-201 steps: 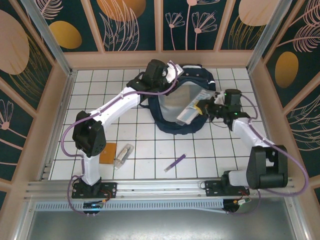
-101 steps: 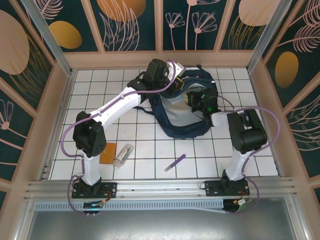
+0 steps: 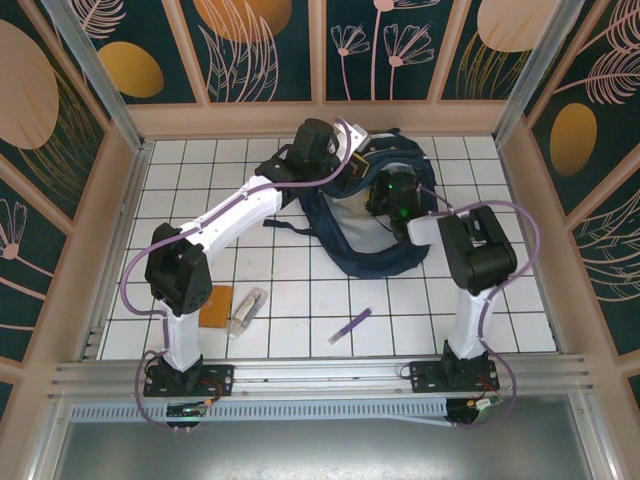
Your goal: Pack books, pencil case, and school supplies into a backpack
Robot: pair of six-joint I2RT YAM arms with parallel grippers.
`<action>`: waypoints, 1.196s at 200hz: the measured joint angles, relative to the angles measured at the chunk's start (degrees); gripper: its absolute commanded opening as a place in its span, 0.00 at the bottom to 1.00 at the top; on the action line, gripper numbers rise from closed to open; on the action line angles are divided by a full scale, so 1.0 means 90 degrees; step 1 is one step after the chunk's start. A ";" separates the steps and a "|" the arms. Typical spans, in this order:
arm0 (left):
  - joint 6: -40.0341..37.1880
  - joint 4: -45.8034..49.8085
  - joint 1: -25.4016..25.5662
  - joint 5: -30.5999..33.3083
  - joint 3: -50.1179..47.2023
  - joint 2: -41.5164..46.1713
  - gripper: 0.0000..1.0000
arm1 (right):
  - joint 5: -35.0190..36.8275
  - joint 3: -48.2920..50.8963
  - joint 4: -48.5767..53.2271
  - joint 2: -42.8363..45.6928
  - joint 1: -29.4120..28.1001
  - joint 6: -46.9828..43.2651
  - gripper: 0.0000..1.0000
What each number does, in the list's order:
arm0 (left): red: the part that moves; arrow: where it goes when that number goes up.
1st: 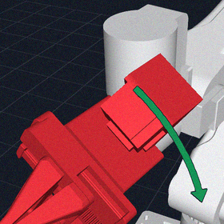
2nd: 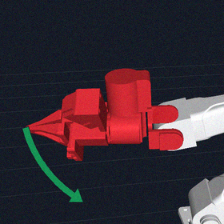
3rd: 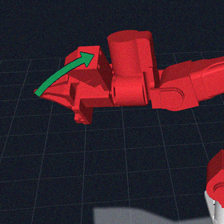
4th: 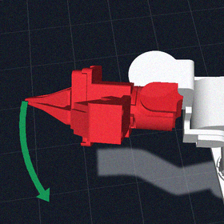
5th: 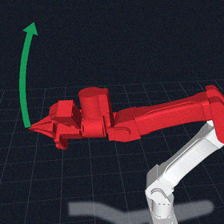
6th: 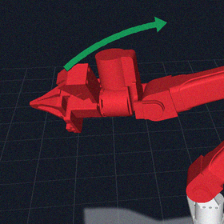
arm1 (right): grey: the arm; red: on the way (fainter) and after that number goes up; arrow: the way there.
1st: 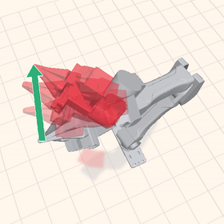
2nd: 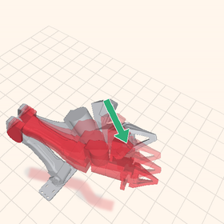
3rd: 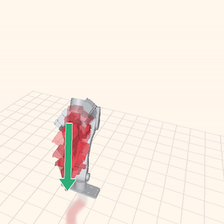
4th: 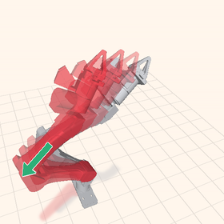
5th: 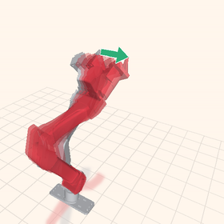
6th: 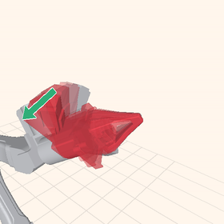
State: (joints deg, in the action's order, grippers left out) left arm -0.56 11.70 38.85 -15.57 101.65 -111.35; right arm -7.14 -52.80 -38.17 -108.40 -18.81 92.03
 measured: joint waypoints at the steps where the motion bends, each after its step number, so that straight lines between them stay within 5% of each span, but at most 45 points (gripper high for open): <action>1: -0.0002 0.0002 -0.0005 -0.0002 0.0000 0.0000 0.00 | -0.0032 0.0041 0.0041 0.0056 0.0002 -0.0015 0.57; 47: 0.0027 -0.0134 -0.0311 -0.0024 -0.0238 0.0000 0.00 | -0.0566 0.1192 0.1362 0.2064 0.0175 -0.0461 0.61; 83: 0.0044 -0.0158 -0.0481 -0.0449 -0.0345 0.0046 0.46 | -0.0821 0.1508 0.3014 0.3487 0.0228 -0.1758 0.61; 111: 0.0381 -0.0109 -0.0614 -0.0665 -0.1423 0.0811 0.50 | -0.0510 0.1498 0.4284 0.4804 0.0240 -0.3495 0.59; 134: 0.1161 0.0119 -0.0886 -0.0163 -0.2601 0.1957 0.49 | -0.0340 0.1243 0.4624 0.5362 0.0228 -0.5119 0.55; 156: 0.2108 0.0517 -0.1379 0.0483 -0.3577 0.3077 0.54 | -0.0879 0.0916 0.4197 0.5192 -0.0005 -0.7019 0.57; 187: 0.3339 0.1409 -0.2429 0.1095 -0.4821 0.4031 0.55 | -0.2574 0.0656 0.3417 0.4121 -0.1098 -1.0933 0.60; 215: 0.4027 0.2125 -0.3427 0.1112 -0.5855 0.4299 0.52 | -0.3832 0.0510 0.3276 0.2934 -0.2259 -1.4229 0.61; 239: 0.4454 0.2348 -0.4036 0.0940 -0.6654 0.4554 0.47 | -0.3971 -0.0362 0.3257 0.1474 -0.3271 -1.6094 0.61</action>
State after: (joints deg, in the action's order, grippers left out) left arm 39.53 32.84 2.52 -7.11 41.76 -70.37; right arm -42.87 -56.05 -8.86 -95.13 -48.25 -52.82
